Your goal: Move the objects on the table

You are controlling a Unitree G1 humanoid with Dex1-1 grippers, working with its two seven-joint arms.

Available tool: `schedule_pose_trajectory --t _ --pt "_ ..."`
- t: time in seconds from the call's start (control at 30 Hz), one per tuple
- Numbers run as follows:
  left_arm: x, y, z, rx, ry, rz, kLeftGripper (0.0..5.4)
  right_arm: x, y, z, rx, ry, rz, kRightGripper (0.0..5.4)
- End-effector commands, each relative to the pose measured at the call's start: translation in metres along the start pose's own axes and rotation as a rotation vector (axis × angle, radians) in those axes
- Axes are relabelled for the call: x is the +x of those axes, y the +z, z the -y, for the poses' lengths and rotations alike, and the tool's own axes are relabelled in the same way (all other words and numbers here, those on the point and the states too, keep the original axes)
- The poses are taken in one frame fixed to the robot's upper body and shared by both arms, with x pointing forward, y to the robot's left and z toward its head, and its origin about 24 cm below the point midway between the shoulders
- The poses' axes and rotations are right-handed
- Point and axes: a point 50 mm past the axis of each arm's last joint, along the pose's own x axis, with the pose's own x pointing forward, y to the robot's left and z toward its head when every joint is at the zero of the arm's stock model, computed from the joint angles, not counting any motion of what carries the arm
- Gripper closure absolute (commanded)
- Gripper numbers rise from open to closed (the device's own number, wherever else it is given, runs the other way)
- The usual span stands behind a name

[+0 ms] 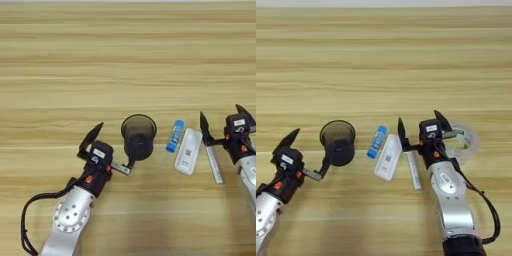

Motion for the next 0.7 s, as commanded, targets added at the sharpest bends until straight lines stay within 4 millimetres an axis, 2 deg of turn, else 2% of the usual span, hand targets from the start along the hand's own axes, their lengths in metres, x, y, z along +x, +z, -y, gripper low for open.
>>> schedule_pose_trajectory --t 0.03,0.27,0.53,0.7 --pt "0.005 0.004 -0.028 0.019 0.145 0.032 0.01 0.002 0.001 0.001 -0.008 -0.004 0.007 0.0" --pt "0.003 -0.001 -0.055 0.065 0.272 0.02 0.01 0.001 0.002 0.002 -0.014 -0.007 0.01 0.0" --pt "0.0 -0.016 -0.064 0.074 0.314 -0.028 0.01 -0.004 0.003 0.006 -0.031 -0.012 0.006 0.0" --pt "-0.001 -0.014 -0.073 0.085 0.331 -0.033 0.01 -0.01 0.002 0.008 -0.039 -0.015 -0.003 0.0"
